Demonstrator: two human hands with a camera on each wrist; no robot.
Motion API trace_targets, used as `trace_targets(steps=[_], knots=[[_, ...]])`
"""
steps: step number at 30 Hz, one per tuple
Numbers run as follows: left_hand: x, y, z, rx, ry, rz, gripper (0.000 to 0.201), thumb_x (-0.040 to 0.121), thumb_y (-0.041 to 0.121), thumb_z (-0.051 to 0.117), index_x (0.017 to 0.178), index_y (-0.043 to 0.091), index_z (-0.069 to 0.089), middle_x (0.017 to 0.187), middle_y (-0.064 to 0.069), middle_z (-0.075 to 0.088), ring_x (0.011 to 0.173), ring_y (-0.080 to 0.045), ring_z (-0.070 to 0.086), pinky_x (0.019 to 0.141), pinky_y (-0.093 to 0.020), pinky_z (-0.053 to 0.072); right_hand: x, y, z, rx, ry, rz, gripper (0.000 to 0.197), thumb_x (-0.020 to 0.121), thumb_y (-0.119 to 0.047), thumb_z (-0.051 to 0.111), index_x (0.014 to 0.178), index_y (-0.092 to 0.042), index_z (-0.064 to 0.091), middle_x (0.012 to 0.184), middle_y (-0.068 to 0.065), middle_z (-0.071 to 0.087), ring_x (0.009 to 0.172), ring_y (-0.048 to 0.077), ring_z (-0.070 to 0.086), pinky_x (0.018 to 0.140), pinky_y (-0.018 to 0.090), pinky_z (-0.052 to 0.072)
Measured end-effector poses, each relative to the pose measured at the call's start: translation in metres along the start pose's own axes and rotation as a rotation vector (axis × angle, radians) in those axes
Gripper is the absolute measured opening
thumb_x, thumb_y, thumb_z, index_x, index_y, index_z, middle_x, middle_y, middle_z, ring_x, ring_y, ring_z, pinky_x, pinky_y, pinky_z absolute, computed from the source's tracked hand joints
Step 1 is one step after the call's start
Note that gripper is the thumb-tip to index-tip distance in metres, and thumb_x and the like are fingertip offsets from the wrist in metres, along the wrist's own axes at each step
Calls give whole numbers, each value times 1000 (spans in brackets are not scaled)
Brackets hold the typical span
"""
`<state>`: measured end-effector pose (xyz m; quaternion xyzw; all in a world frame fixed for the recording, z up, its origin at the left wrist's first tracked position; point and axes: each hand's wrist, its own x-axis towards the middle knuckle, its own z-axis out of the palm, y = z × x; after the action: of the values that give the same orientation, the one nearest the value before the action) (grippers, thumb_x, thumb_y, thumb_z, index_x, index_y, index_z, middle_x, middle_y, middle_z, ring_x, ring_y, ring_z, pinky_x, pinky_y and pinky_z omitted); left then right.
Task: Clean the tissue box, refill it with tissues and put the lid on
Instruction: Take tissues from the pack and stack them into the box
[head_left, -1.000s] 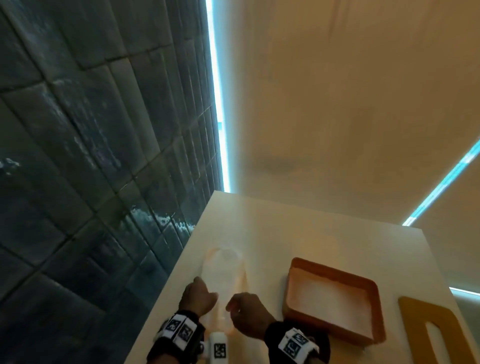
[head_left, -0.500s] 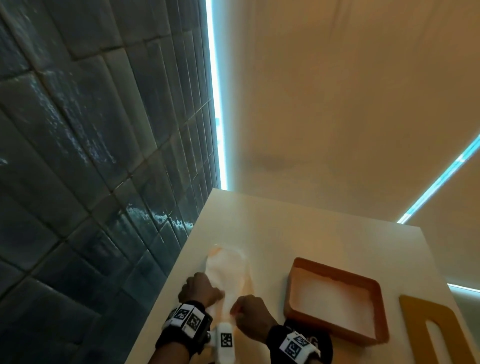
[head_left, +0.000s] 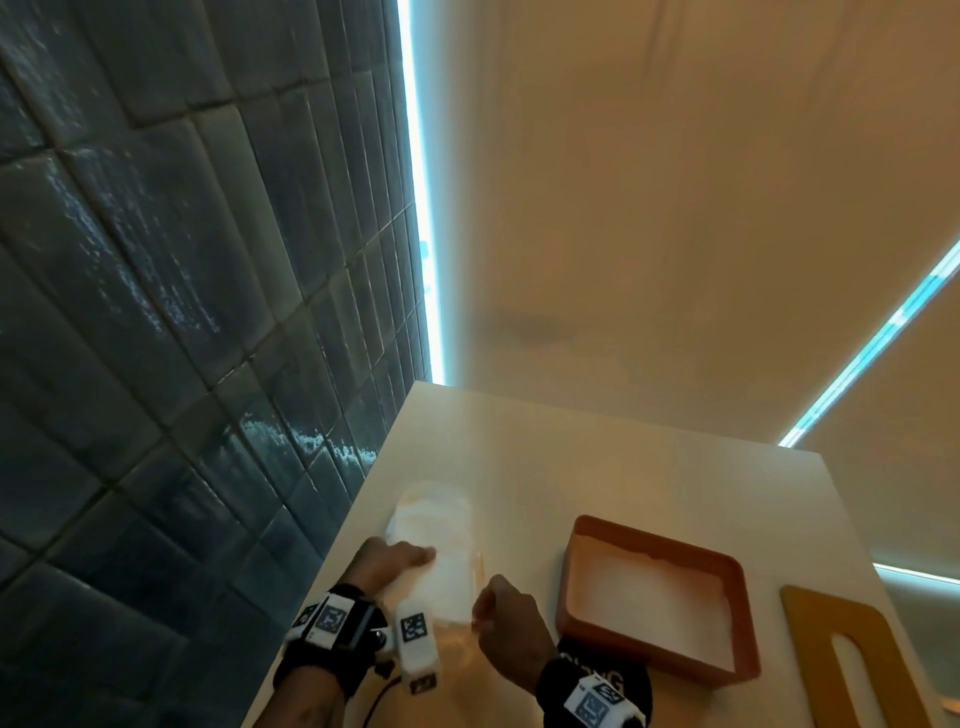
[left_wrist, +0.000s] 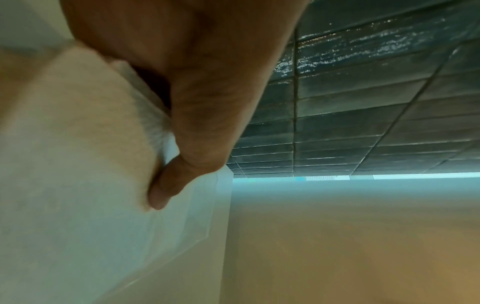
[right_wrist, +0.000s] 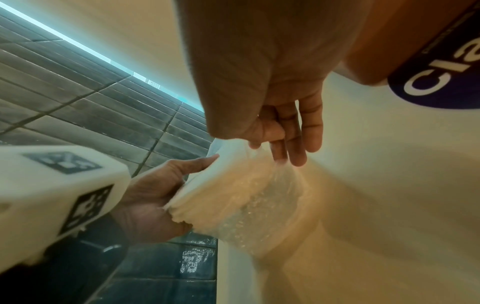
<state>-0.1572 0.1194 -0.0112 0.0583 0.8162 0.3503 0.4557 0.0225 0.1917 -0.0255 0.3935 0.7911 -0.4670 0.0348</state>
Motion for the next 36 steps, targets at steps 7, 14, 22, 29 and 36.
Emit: trace_targets(steps=[7,14,22,29,36], knots=[[8,0,-9,-252,-124,-53,75,58,49,86,112,2,66,99,-20,74,79,-34,72,72,-37,59,-2,-4,-4,411,-20,155,21,88,-5,41,107,-9,49,93,15,71,65,20,63,53,30,48],[-23,-9,1,-395,-282,-63,45,78,35,76,107,1,70,96,-23,75,80,-33,74,65,-32,57,3,-26,-15,1032,-251,339,87,75,-83,43,111,-7,67,100,19,74,88,35,71,76,39,58],[-37,-3,17,-465,-236,14,47,79,29,75,114,0,66,100,-26,74,80,-37,73,61,-36,59,0,-36,-11,969,-149,243,46,73,-8,74,116,0,60,106,22,71,94,38,71,77,55,58],[-44,5,3,-668,-324,44,44,82,36,70,114,6,65,107,-27,72,95,-45,70,86,-54,55,-26,-15,-51,885,-336,133,56,71,-12,81,122,-4,58,115,19,69,102,38,68,89,56,53],[-53,27,13,-584,-392,285,64,64,8,79,125,6,58,117,-26,67,107,-47,63,95,-56,51,-55,31,-115,1038,-94,78,49,75,-7,75,120,1,59,110,22,71,99,39,69,81,46,57]])
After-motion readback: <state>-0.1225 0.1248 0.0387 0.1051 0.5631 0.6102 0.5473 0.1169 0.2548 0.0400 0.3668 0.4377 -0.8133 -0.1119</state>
